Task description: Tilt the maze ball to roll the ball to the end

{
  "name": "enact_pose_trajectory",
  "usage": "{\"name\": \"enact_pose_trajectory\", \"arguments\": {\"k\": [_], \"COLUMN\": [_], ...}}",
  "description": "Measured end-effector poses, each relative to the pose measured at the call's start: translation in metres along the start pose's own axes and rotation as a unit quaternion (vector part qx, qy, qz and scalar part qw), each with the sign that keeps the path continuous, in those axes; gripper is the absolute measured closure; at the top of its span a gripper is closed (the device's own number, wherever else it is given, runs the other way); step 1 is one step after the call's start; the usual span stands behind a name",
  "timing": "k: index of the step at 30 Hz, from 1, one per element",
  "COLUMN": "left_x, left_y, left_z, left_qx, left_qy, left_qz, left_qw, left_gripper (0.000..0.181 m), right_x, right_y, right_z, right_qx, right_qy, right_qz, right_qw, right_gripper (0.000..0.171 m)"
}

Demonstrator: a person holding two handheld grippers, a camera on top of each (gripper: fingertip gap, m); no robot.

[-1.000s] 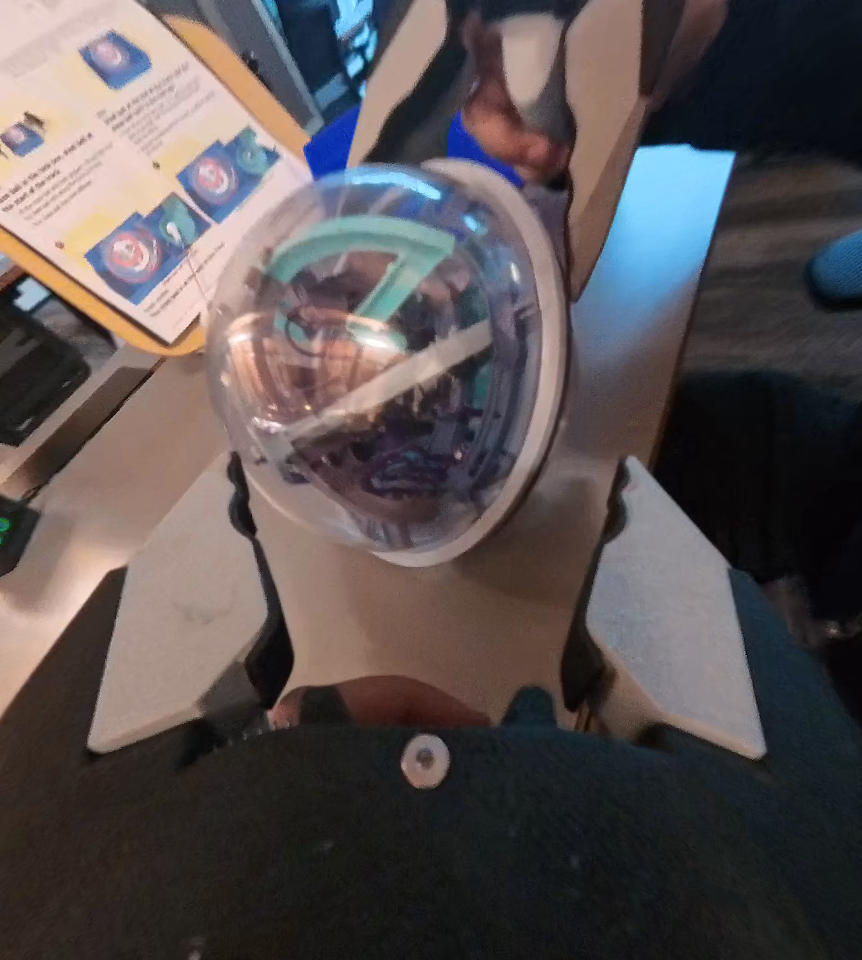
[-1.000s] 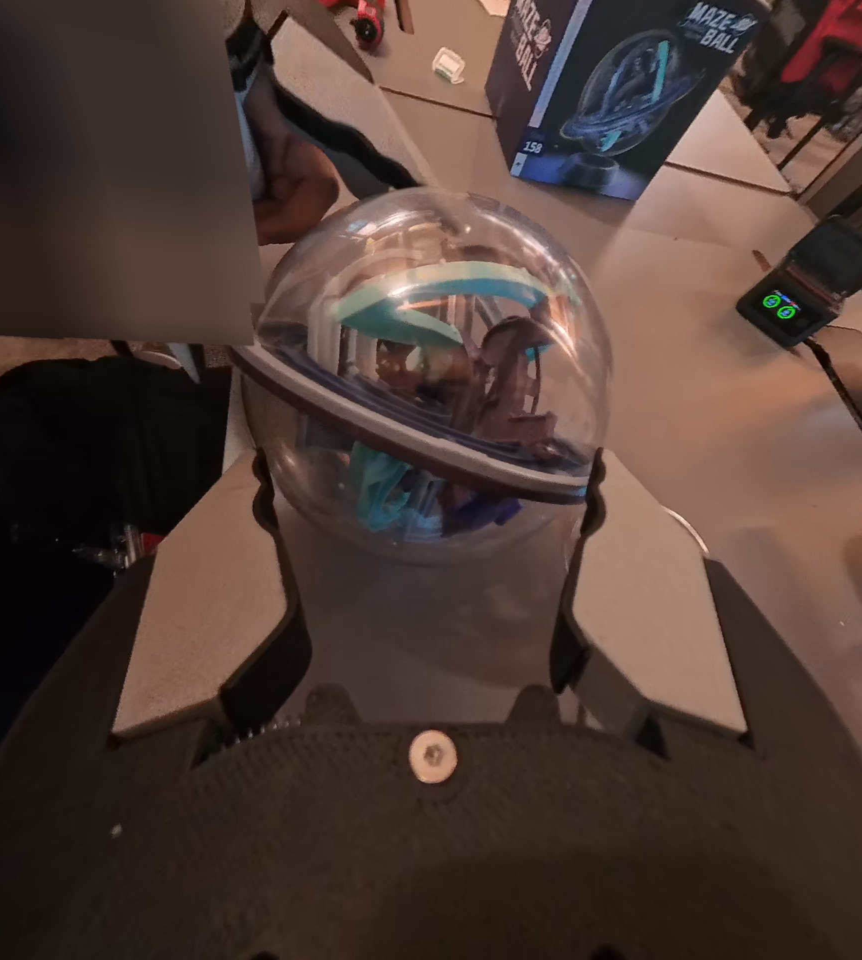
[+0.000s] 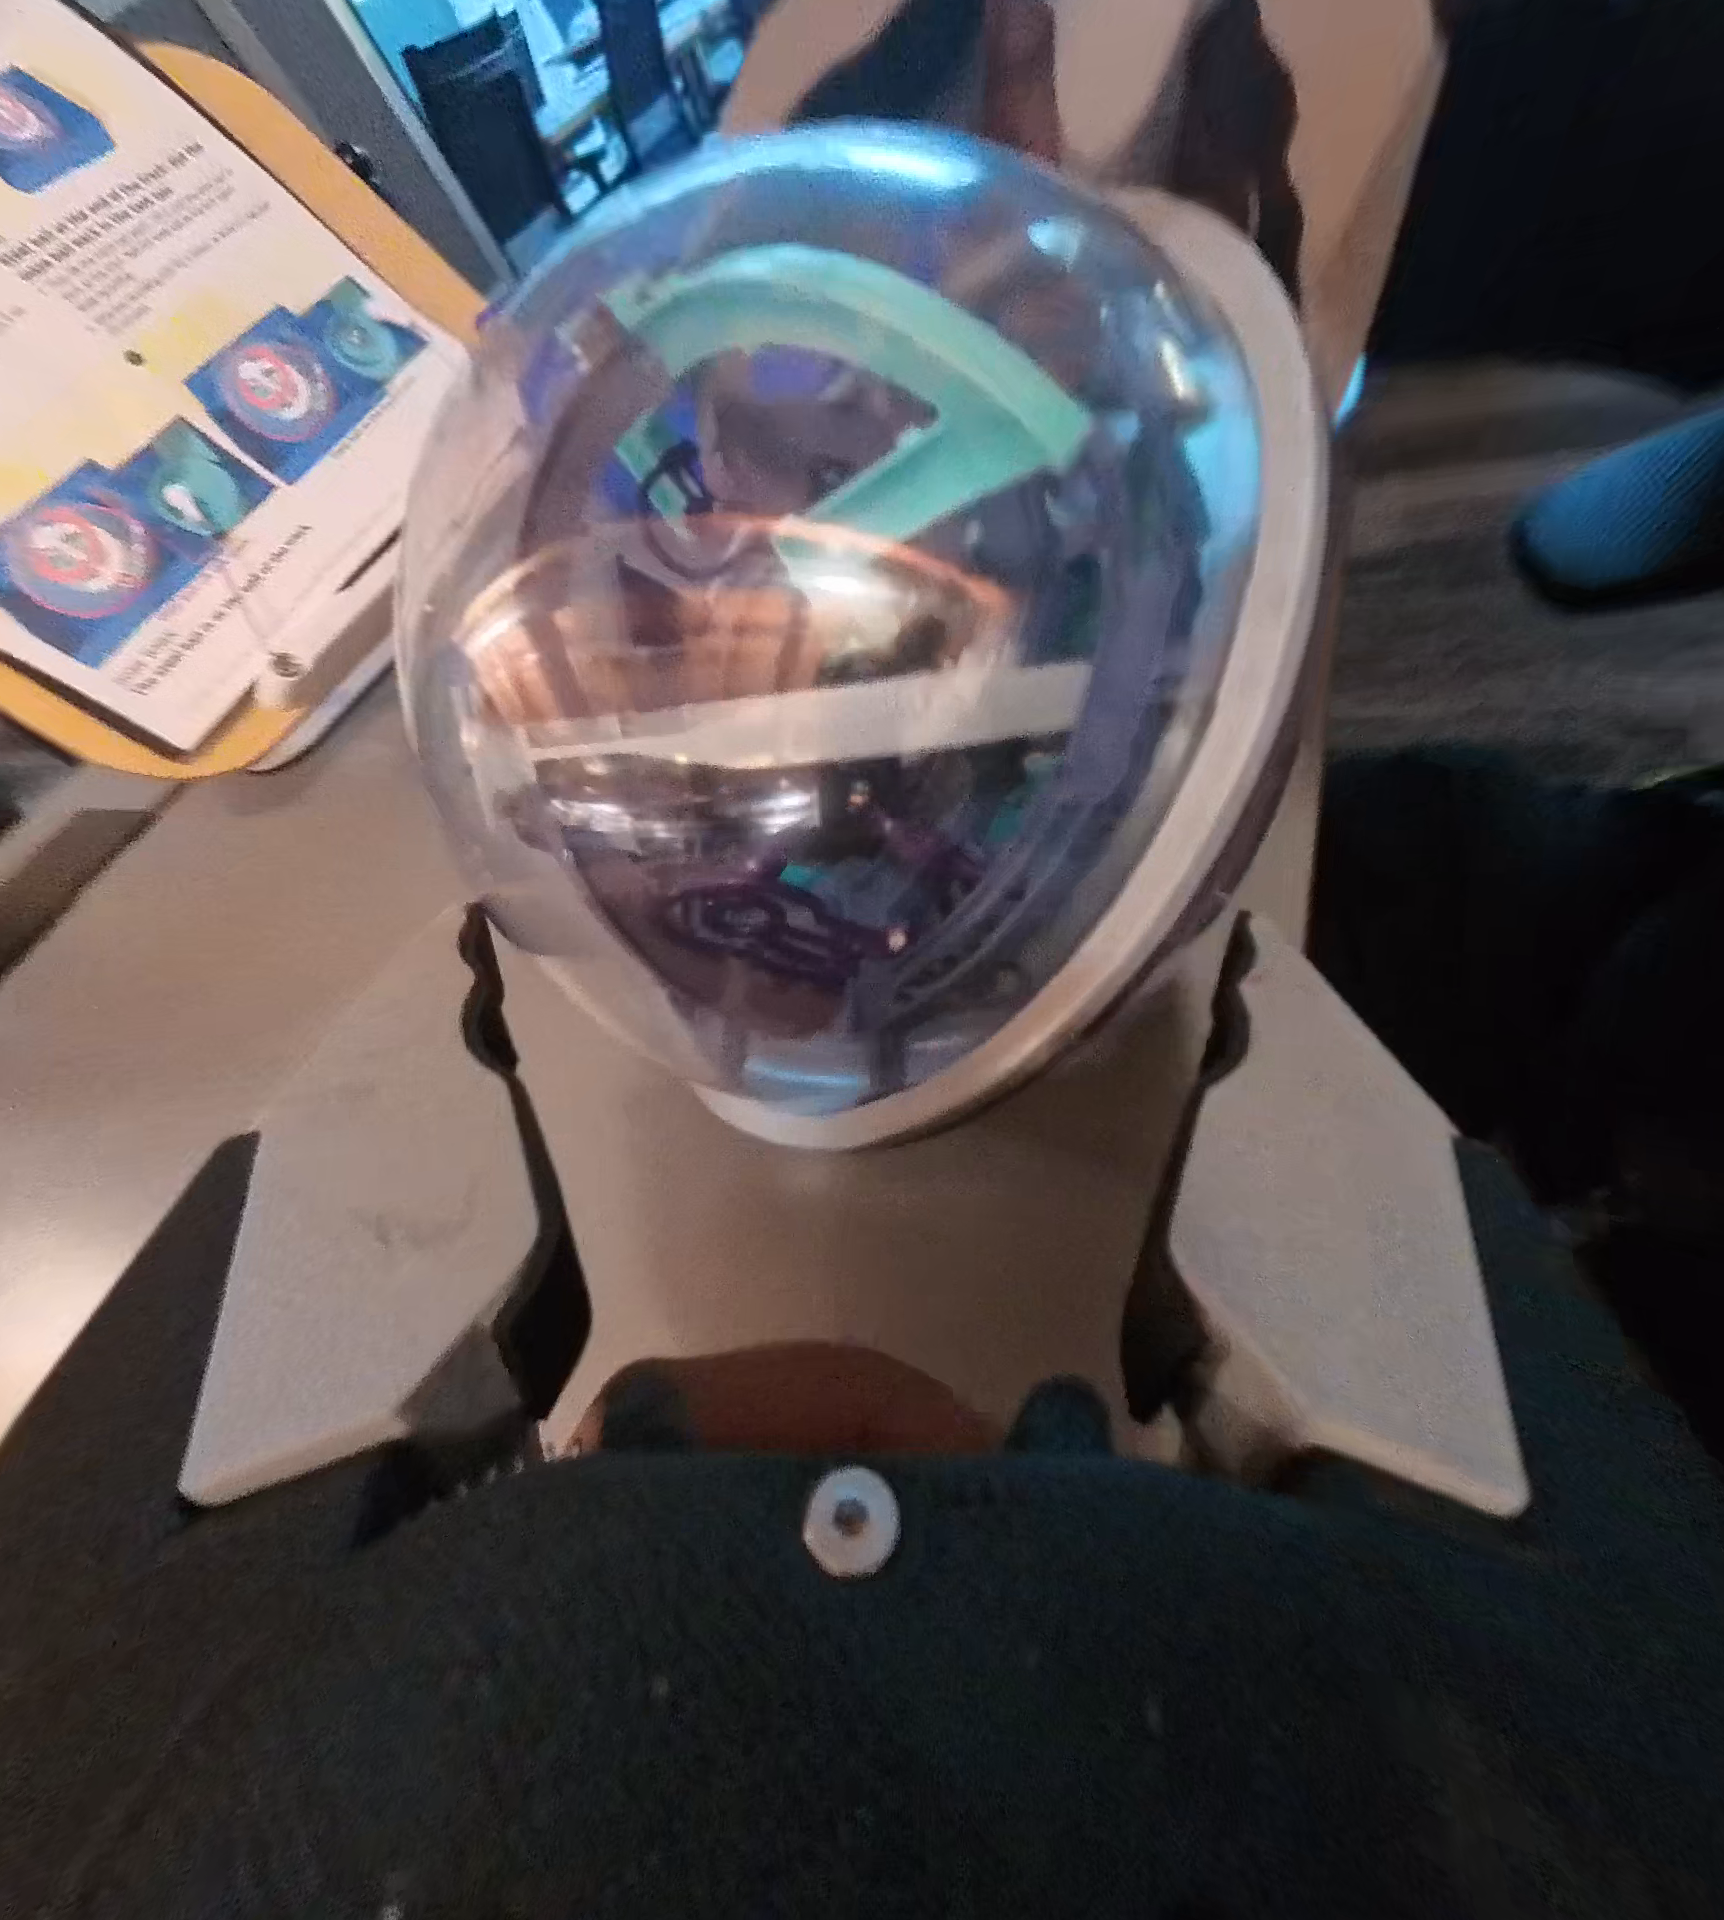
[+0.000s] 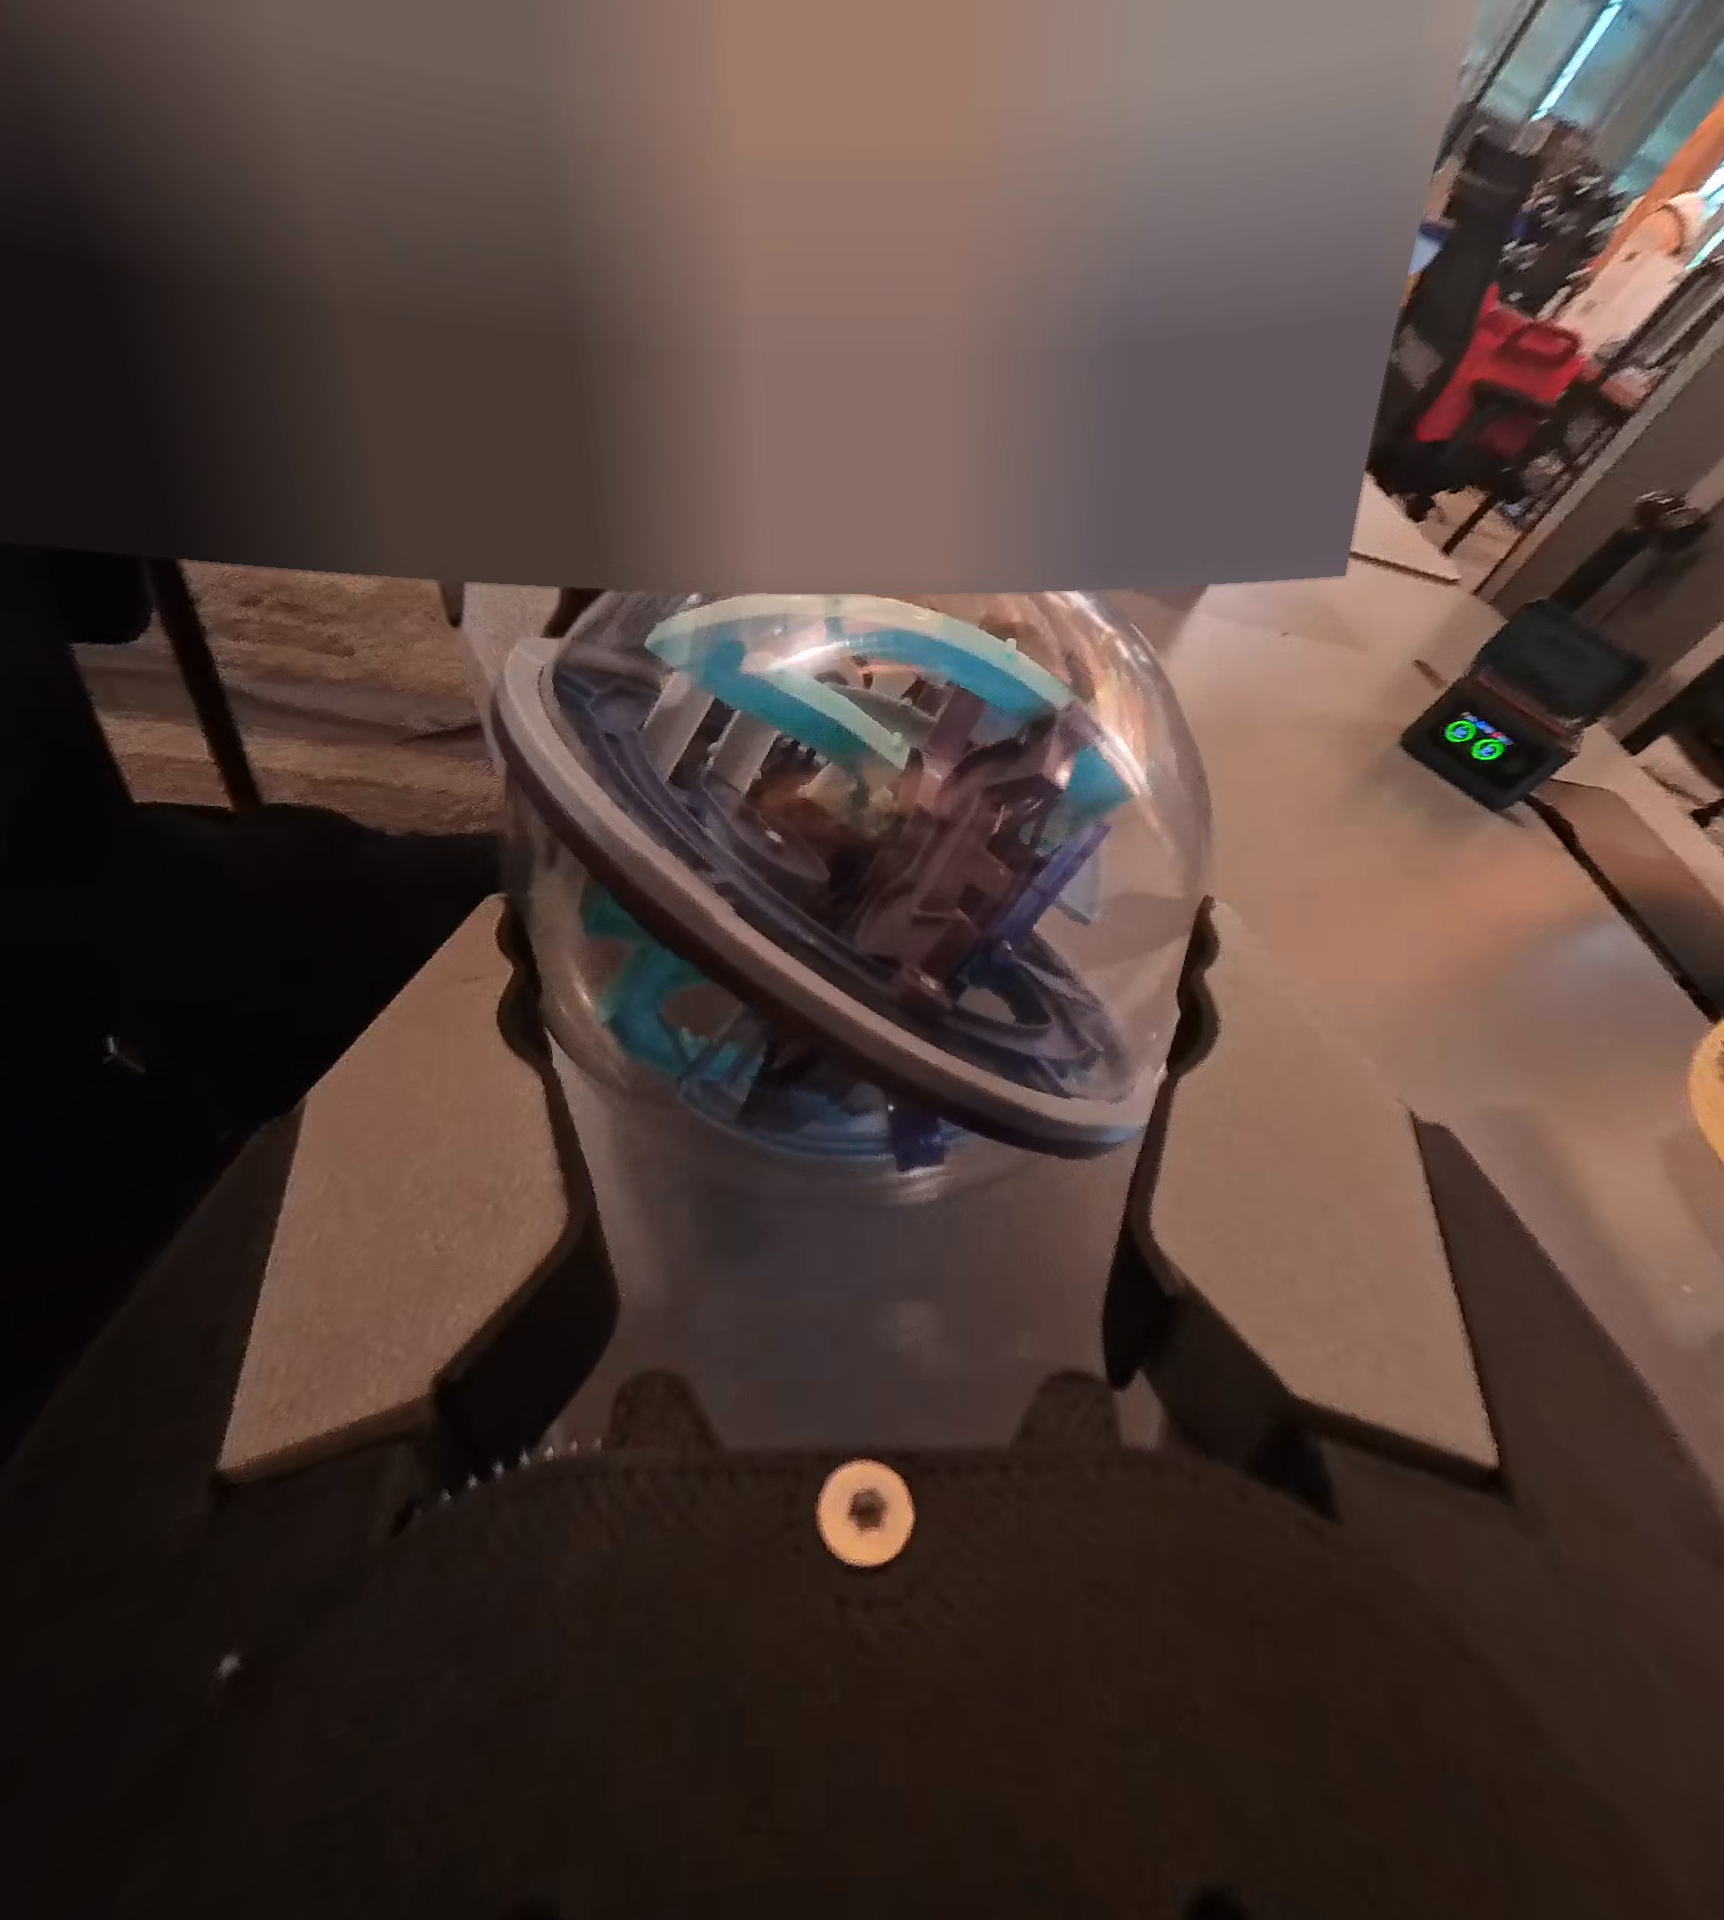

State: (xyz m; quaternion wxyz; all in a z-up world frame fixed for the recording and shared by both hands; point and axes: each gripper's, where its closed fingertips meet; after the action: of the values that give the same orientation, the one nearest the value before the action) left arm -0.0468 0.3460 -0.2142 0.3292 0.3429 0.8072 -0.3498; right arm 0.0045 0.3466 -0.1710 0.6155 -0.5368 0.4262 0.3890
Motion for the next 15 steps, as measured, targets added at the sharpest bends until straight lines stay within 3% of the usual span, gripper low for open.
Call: {"name": "enact_pose_trajectory", "arguments": {"k": [6, 15], "left_x": [-0.012, 0.000], "left_y": [-0.001, -0.002], "left_z": [0.001, -0.001], "left_qx": [0.036, 0.043], "left_qy": [-0.071, -0.022], "left_qz": [0.029, 0.018], "left_qw": [0.996, 0.999], "left_gripper": [0.040, 0.046], "right_x": [-0.001, -0.008], "right_y": [0.002, 0.000], "right_z": [-0.009, -0.010], "right_qx": [0.049, 0.004], "right_qy": [-0.022, 0.070], "right_qz": [0.036, 0.043], "right_qw": [0.998, 0.997], "right_gripper": [0.051, 0.047]}}
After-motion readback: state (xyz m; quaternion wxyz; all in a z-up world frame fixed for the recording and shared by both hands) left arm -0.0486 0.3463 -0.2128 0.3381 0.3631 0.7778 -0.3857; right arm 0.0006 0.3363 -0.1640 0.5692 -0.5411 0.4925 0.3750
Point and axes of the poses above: each gripper's, where its closed fingertips meet, y out along the fingers, x out of its underside, z = x × y across the jaws, and after that the axes turned 14 degrees about y, right-handed
